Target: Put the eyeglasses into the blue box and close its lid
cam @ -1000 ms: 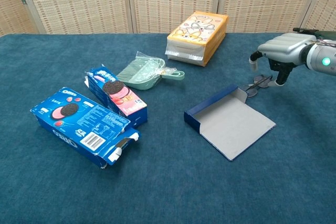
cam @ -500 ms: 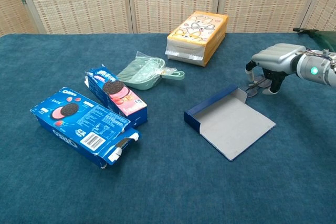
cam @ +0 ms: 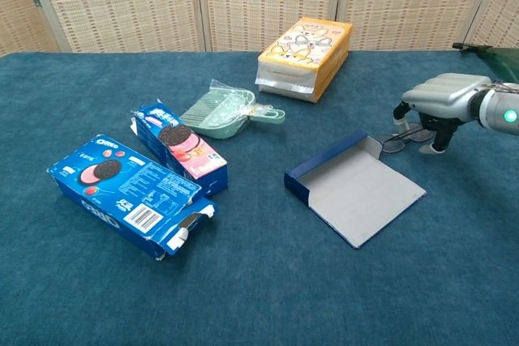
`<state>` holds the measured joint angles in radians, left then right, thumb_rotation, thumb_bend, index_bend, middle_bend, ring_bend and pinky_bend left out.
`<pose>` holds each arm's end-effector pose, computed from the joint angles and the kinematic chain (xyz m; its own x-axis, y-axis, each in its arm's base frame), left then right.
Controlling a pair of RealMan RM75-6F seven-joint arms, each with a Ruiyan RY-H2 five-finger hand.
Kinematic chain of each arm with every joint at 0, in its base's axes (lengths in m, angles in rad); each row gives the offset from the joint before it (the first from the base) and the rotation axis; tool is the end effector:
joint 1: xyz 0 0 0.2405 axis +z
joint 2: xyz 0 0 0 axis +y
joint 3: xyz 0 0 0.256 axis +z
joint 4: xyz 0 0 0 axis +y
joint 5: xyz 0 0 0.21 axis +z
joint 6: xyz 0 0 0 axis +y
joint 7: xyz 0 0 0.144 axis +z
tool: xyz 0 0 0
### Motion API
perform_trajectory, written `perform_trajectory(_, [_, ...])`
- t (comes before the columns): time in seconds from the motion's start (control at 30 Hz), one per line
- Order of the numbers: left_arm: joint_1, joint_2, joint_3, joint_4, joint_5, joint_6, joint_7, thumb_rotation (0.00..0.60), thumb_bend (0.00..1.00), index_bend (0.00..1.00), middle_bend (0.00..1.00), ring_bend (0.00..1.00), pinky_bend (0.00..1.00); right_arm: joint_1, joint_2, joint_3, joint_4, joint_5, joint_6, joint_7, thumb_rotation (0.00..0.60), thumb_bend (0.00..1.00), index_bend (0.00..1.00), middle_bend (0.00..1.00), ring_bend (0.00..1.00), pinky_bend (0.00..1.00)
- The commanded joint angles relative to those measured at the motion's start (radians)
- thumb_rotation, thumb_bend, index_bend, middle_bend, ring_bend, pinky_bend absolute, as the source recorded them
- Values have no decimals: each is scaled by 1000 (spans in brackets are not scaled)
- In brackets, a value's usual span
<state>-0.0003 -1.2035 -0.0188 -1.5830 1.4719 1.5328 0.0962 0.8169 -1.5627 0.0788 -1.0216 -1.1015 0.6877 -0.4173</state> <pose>-0.3261 0.1473 0.1379 0.4322 0.0283 0.9013 0.8964 0.0959 -0.4328 -0.2418 -0.4053 -0.0010 0.7988 -0.2794 0.5328 -0.6016 -0.3627 0.7117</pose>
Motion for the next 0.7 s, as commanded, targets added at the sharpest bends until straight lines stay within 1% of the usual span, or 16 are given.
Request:
perform_trajectory(0.03, [-2,-1,-1,-2,3,-1,2,600,130,0,0,0,156,-2,-7,3,8,3,5,-3,600,315,416,1000,1000,1000])
perform_trajectory(0.43, [0,2,-2,-7,-6,-5,12,600,130,0,0,0,156,16,-75,26,113,2,-8,18,600,362,450,1000,1000,1000])
perform_trajectory(0.7, [-3,0,-2,-6,-6,-10,14,600,129,0,0,0,156,13,-92,25,143,-19,-8,33,600,395,496,1000,1000,1000])
